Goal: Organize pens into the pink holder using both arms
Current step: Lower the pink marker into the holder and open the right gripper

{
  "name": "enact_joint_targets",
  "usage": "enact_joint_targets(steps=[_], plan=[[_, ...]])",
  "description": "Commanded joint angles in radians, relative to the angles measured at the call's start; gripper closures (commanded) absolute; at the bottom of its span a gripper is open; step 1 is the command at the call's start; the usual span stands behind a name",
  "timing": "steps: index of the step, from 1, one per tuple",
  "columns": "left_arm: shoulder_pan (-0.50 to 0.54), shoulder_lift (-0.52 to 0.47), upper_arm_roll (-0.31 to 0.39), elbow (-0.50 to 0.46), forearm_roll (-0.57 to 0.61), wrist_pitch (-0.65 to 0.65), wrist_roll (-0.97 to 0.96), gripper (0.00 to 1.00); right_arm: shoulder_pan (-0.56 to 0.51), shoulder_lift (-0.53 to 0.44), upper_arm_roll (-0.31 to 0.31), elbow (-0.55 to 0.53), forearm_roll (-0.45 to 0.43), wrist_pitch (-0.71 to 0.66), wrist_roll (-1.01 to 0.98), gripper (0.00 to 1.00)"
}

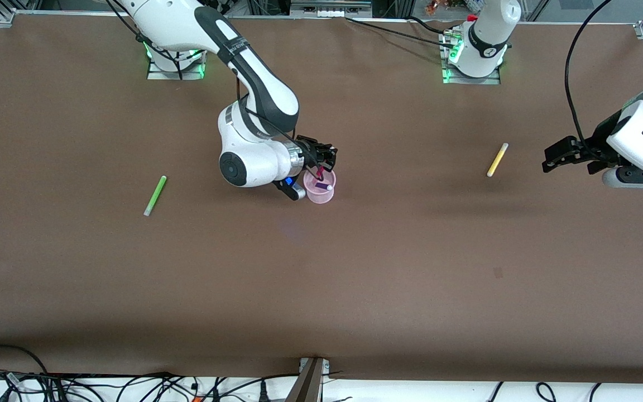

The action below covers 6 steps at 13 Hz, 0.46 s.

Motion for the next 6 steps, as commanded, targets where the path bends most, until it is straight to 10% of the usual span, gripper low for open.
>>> enact_joint_targets(steps=[1,2,3,6], plan=[[0.013,-0.011,-0.007,-0.003,-0.015,-0.002,0.027,0.00,-0.009,0.007,0.005,0.002,-0.011,0.005,-0.021,0.53],[0.013,-0.011,-0.007,-0.003,-0.015,-0.002,0.027,0.00,-0.009,0.004,-0.002,0.005,-0.011,0.005,-0.019,0.12],[0.013,-0.011,-0.007,-0.003,-0.015,-0.002,0.027,0.00,-0.011,0.000,-0.003,0.008,-0.011,0.005,-0.019,0.00],[0.013,-0.009,-0.007,-0.004,-0.016,-0.002,0.027,0.00,-0.023,-0.011,-0.005,0.042,-0.011,-0.002,-0.013,0.00]])
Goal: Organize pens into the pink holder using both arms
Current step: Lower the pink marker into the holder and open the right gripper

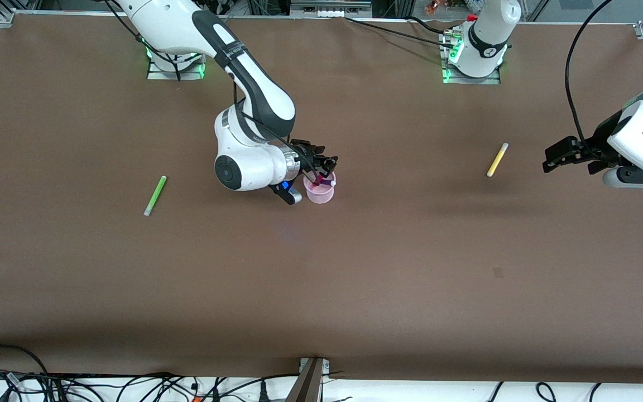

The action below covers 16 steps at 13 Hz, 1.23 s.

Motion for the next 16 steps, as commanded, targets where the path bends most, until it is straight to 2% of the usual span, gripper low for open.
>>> enact_joint_targets(steps=[1,2,4,5,7,9,11,13,16], plan=[[0.011,-0.011,-0.007,-0.004,-0.015,-0.002,0.025,0.00,-0.015,-0.031,-0.014,0.022,-0.022,-0.010,-0.004,0.00],[0.011,-0.009,-0.007,-0.004,-0.016,-0.002,0.025,0.00,-0.017,-0.054,-0.034,0.022,-0.067,-0.012,-0.006,0.00],[0.011,-0.009,-0.007,-0.006,-0.016,-0.002,0.025,0.00,-0.017,-0.126,-0.056,0.024,-0.298,-0.015,-0.006,0.00],[0.011,-0.011,-0.007,-0.006,-0.016,-0.002,0.025,0.00,-0.021,-0.154,-0.098,0.024,-0.345,-0.026,-0.016,0.00],[0.011,-0.011,-0.007,-0.006,-0.016,-0.002,0.025,0.00,-0.023,-0.206,-0.199,0.025,-0.352,-0.087,-0.073,0.00],[0.013,-0.009,-0.007,-0.007,-0.016,-0.001,0.025,0.00,-0.023,-0.275,-0.273,0.025,-0.356,-0.169,-0.261,0.00],[0.013,-0.009,-0.007,-0.007,-0.016,-0.001,0.025,0.00,-0.021,-0.338,-0.373,0.024,-0.365,-0.281,-0.410,0.00],[0.013,-0.009,-0.007,-0.007,-0.016,-0.001,0.025,0.00,-0.021,-0.418,-0.424,0.013,-0.468,-0.360,-0.554,0.00],[0.011,-0.009,-0.007,-0.009,-0.016,-0.002,0.024,0.00,-0.021,-0.516,-0.439,0.010,-0.664,-0.449,-0.699,0.00]])
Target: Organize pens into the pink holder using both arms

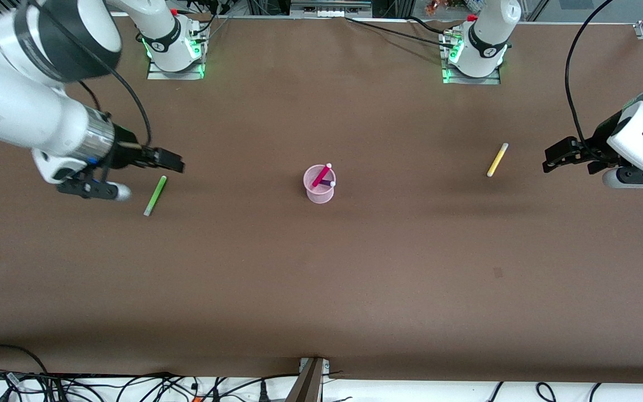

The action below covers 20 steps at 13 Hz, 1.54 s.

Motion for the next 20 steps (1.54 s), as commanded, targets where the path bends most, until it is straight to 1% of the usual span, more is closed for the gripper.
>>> enact_joint_targets(steps=[1,3,4,5,7,9,12,14,18,20], plan=[[0.010,-0.010,-0.007,-0.007,-0.016,-0.002,0.021,0.00,0.012,-0.105,-0.011,-0.044,-0.133,-0.051,-0.118,0.00],[0.010,-0.010,-0.008,-0.009,-0.016,-0.002,0.019,0.00,0.010,-0.154,-0.039,-0.067,-0.181,-0.071,-0.198,0.00],[0.010,-0.010,-0.008,-0.010,-0.016,-0.005,0.019,0.00,0.012,-0.159,-0.063,-0.067,-0.184,-0.073,-0.253,0.00],[0.010,-0.010,-0.010,-0.010,-0.016,-0.006,0.021,0.00,0.010,-0.159,-0.071,-0.064,-0.184,-0.073,-0.295,0.00],[0.010,-0.008,-0.010,-0.010,-0.015,-0.005,0.028,0.00,0.009,-0.148,-0.089,-0.052,-0.170,-0.061,-0.301,0.00],[0.012,-0.008,-0.004,-0.010,-0.015,-0.008,0.089,0.00,0.009,-0.139,-0.091,-0.047,-0.169,-0.059,-0.307,0.00],[0.012,-0.007,-0.002,-0.010,-0.004,-0.011,0.105,0.00,0.009,-0.139,-0.091,-0.038,-0.169,-0.059,-0.307,0.00],[0.010,-0.007,-0.011,-0.010,0.077,-0.017,0.107,0.00,0.009,-0.139,-0.091,-0.034,-0.173,-0.062,-0.309,0.00],[0.010,-0.007,-0.011,0.001,0.081,-0.055,0.179,0.00,-0.011,-0.125,-0.091,-0.003,-0.174,-0.059,-0.312,0.00],[0.010,-0.004,-0.008,0.002,0.081,-0.055,0.179,0.00,-0.034,-0.117,-0.076,0.005,-0.173,-0.071,-0.312,0.00]])
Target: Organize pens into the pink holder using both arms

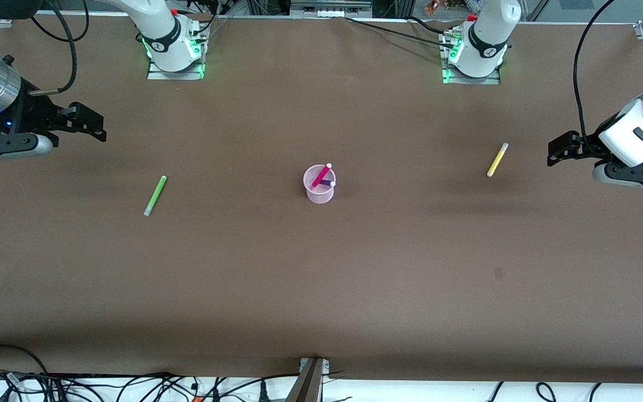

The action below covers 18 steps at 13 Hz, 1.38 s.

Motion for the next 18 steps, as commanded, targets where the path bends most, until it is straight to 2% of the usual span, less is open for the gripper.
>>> enact_joint_targets(steps=[1,2,5,6,7,11,14,18], plan=[[0.007,-0.004,-0.003,0.007,0.018,-0.015,0.029,0.00,-0.049,0.015,0.017,0.030,-0.007,-0.016,-0.032,0.00],[0.007,-0.004,-0.001,0.007,0.018,-0.015,0.029,0.00,-0.107,0.015,0.066,0.030,-0.007,-0.016,-0.061,0.00],[0.007,-0.004,-0.001,0.007,0.018,-0.015,0.028,0.00,-0.377,0.013,0.319,0.032,-0.005,-0.016,-0.090,0.00],[0.007,-0.004,-0.001,0.007,0.018,-0.016,0.028,0.00,-0.433,0.013,0.379,0.032,-0.007,-0.016,-0.089,0.00],[0.007,-0.004,-0.001,0.007,0.018,-0.016,0.026,0.00,-0.467,0.013,0.410,0.032,-0.008,-0.017,-0.089,0.00],[0.007,-0.004,-0.003,0.010,0.018,-0.019,0.023,0.00,-0.470,0.007,0.418,0.032,-0.014,-0.017,-0.089,0.00],[0.007,-0.004,-0.003,0.011,0.018,-0.021,0.020,0.00,-0.441,0.005,0.419,0.033,-0.074,-0.022,-0.092,0.00],[0.007,-0.003,-0.003,0.011,0.018,-0.021,0.019,0.00,-0.430,0.007,0.418,0.088,-0.082,-0.060,-0.090,0.00]])
